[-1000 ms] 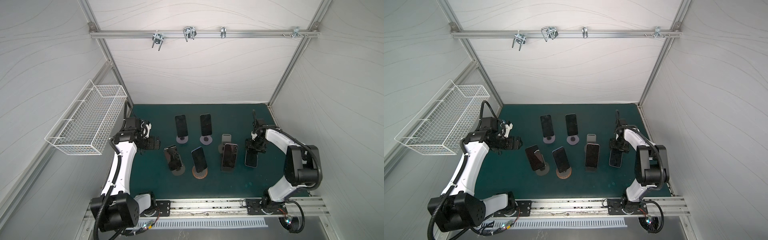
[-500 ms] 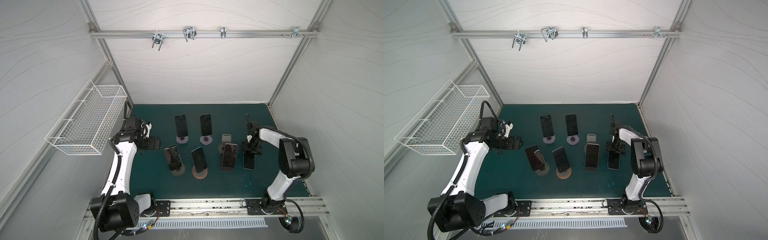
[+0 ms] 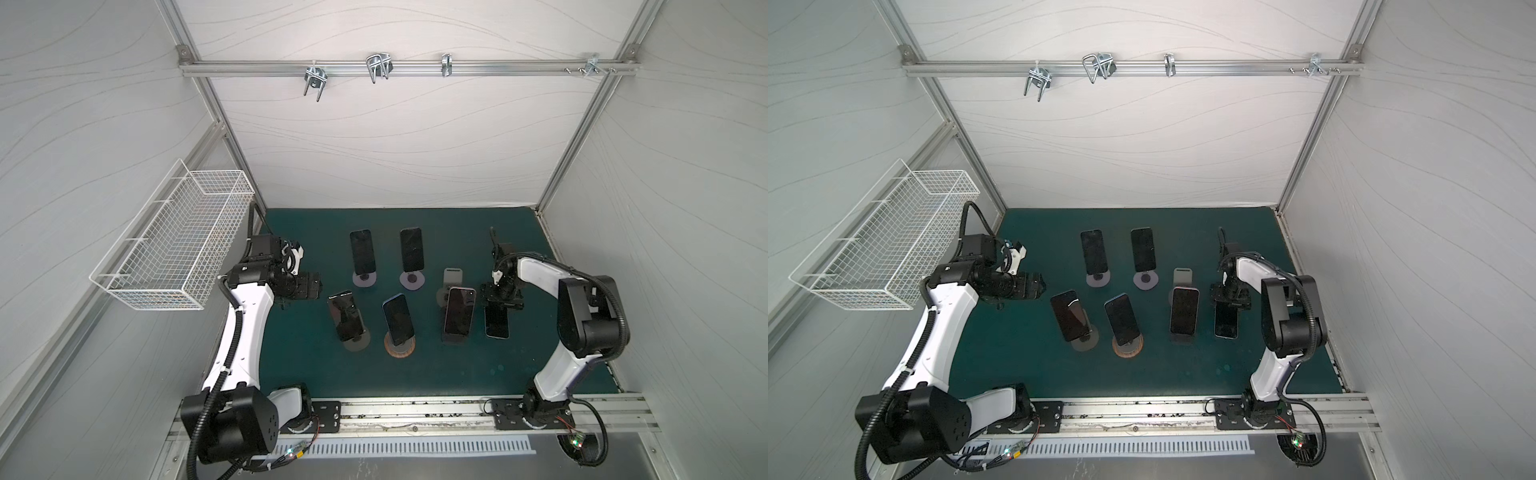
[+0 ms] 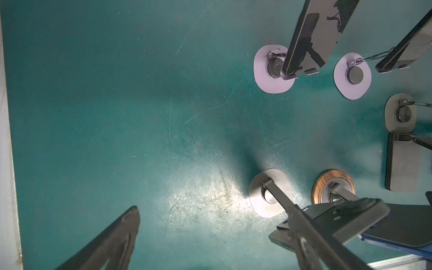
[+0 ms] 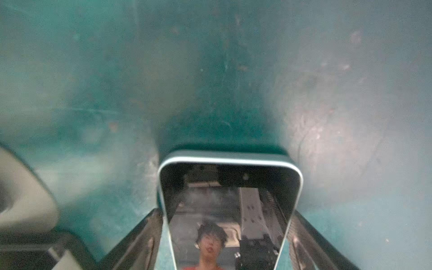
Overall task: Remove the phone from the phone stand
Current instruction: Place the phone to the middle-right of the table, then remove the phone from the phone stand.
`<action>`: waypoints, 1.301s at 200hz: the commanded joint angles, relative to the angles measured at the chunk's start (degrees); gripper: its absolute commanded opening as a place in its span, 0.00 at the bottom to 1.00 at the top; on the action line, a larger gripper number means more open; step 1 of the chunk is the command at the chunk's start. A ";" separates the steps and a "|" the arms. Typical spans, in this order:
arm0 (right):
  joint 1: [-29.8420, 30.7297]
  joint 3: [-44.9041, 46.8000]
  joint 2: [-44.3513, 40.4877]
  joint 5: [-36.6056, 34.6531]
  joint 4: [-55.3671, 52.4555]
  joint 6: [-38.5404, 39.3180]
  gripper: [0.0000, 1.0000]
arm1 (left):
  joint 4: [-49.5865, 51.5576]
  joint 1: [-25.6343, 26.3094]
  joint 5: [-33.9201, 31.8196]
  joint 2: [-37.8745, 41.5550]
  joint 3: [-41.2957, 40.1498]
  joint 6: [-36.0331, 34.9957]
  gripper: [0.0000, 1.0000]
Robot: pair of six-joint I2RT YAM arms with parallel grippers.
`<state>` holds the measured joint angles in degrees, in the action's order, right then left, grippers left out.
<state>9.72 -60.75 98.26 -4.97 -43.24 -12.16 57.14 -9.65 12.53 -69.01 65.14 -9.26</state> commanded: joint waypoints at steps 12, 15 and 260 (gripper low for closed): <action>0.65 -1.17 -13.33 -1.79 -1.43 -2.14 0.84 | 1.22 0.07 0.98 0.45 1.75 -1.29 1.00; 0.72 -1.43 -14.33 -1.72 -1.63 -2.51 0.84 | 1.26 0.09 1.03 0.42 1.87 -1.29 1.00; 43.55 -0.63 -27.22 -21.89 -7.35 -35.61 0.99 | -0.10 0.09 -2.84 0.94 0.12 -1.95 1.00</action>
<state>52.77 -62.59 68.97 -25.34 -53.34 -44.49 57.14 -9.65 9.63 -68.95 65.12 -10.09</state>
